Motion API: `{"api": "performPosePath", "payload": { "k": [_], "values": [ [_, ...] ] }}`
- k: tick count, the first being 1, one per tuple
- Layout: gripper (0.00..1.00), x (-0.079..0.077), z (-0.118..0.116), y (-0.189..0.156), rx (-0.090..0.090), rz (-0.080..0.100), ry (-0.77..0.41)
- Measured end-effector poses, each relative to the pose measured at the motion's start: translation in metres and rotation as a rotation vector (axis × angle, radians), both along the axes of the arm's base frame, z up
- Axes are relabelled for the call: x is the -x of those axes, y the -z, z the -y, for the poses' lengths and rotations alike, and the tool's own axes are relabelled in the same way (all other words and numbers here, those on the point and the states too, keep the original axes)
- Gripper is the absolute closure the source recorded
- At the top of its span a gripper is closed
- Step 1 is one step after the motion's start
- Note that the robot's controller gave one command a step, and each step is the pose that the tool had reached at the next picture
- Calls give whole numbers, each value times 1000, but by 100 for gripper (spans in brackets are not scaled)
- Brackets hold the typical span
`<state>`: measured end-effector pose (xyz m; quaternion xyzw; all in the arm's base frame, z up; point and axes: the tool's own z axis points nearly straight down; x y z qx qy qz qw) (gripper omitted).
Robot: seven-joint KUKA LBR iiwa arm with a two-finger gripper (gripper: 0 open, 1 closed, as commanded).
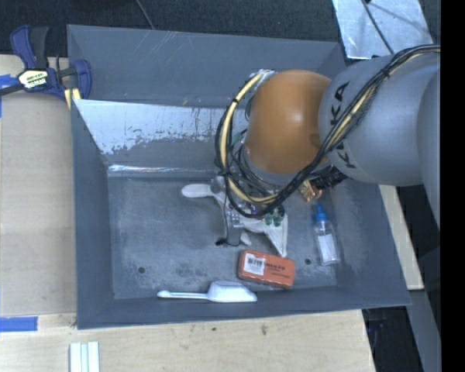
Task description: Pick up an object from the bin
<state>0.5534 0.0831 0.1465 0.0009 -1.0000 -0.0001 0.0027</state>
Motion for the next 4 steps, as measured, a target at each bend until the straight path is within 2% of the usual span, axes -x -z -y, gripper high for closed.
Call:
{"api": "performPosePath", "payload": {
  "k": [1,2,3,4],
  "values": [
    [0,-2,0,-4,-1,8,2],
    [0,-46,17,15,-2,13,47],
    [0,-64,30,49,0,15,70],
    [0,-33,22,59,1,6,147]
  ]
}}
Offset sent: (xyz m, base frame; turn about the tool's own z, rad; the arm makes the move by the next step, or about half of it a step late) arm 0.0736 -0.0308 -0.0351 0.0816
